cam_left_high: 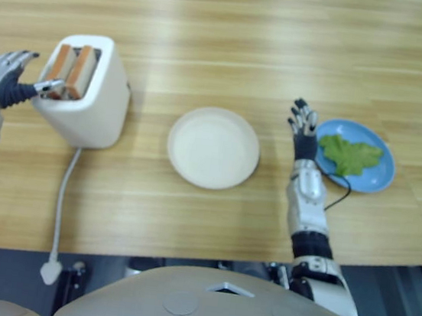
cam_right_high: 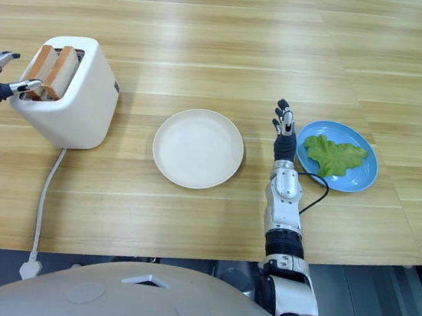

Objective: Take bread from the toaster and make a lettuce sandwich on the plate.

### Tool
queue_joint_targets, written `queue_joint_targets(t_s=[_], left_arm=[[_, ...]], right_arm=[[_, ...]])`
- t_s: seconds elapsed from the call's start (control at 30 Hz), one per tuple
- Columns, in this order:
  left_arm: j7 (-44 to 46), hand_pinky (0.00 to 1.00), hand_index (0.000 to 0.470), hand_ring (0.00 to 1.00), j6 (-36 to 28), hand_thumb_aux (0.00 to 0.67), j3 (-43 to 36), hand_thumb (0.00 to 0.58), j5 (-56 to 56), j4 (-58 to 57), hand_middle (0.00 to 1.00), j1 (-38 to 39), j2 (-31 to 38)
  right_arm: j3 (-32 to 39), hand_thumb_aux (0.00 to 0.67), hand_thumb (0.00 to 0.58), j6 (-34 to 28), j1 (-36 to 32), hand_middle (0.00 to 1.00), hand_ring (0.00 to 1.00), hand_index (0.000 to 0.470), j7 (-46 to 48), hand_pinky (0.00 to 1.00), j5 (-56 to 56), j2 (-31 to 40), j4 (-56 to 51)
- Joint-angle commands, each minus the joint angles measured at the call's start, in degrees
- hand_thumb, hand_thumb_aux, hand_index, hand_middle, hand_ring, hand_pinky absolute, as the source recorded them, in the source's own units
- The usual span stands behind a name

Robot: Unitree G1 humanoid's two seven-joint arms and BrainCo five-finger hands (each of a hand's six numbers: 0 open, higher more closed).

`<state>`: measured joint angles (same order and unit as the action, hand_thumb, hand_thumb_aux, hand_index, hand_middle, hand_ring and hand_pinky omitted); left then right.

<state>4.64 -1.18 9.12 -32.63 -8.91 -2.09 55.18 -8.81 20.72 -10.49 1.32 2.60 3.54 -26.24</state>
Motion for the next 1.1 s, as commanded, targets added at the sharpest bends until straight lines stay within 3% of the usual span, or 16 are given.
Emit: queue_joint_targets(t_s=[0.03,0.63,0.67,0.7,0.73,0.77,0.8,0.83,1.1], left_arm=[[0.38,0.00,0.000,0.00,-1.02,0.000,-1.72,0.000,-2.28,1.12,0.00,-0.01,-0.01],[-1.40,0.00,0.000,0.00,-3.19,0.000,-5.46,0.000,-7.19,-4.25,0.00,-3.03,-0.19],[-1.59,0.00,0.130,0.00,-3.15,0.189,-5.39,0.281,-7.15,-3.87,0.00,-3.14,-0.32],[-1.88,0.00,0.258,0.00,-2.90,0.376,-5.11,0.468,-6.83,-3.27,0.00,-3.16,-0.48],[-2.39,0.04,0.336,0.04,-2.52,0.489,-4.84,0.538,-6.56,-2.70,0.04,-3.18,-0.63],[-3.15,0.04,0.336,0.04,-2.11,0.489,-4.55,0.538,-6.37,-2.14,0.04,-3.19,-0.81],[-3.62,0.70,0.460,0.70,-1.84,0.670,-4.44,0.580,-6.27,-1.78,0.70,-3.28,-0.90],[-4.15,0.96,0.460,0.96,-1.45,0.670,-4.29,0.580,-6.02,-1.38,0.96,-3.36,-1.09],[-6.66,1.00,0.460,1.00,0.80,0.670,-4.49,0.580,-5.49,1.04,1.00,-2.83,-1.75]], right_arm=[[0.02,0.000,0.000,-0.92,0.43,0.00,0.00,0.000,0.14,0.00,0.66,0.02,0.03],[-0.13,0.000,0.000,-1.70,1.57,0.00,0.00,0.000,0.00,0.00,0.79,0.00,1.34],[-0.12,0.000,0.000,-1.70,1.59,0.00,0.00,0.000,0.01,0.00,0.78,0.00,1.29],[-0.11,0.000,0.000,-1.71,1.61,0.00,0.00,0.000,0.04,0.00,0.77,0.00,1.25],[-0.09,0.000,0.000,-1.72,1.63,0.00,0.00,0.000,0.05,0.00,0.76,0.01,1.21],[-0.10,0.000,0.000,-1.71,1.60,0.00,0.00,0.000,0.07,0.00,0.76,0.02,1.08],[-0.11,0.000,0.000,-1.70,1.66,0.00,0.00,0.000,0.05,0.00,0.75,0.02,1.08],[-0.11,0.000,0.000,-1.70,1.69,0.00,0.00,0.000,0.03,0.00,0.73,0.03,1.01],[0.15,0.000,0.000,-1.88,1.81,0.00,0.00,0.000,-0.03,0.00,0.43,-0.08,0.51]])
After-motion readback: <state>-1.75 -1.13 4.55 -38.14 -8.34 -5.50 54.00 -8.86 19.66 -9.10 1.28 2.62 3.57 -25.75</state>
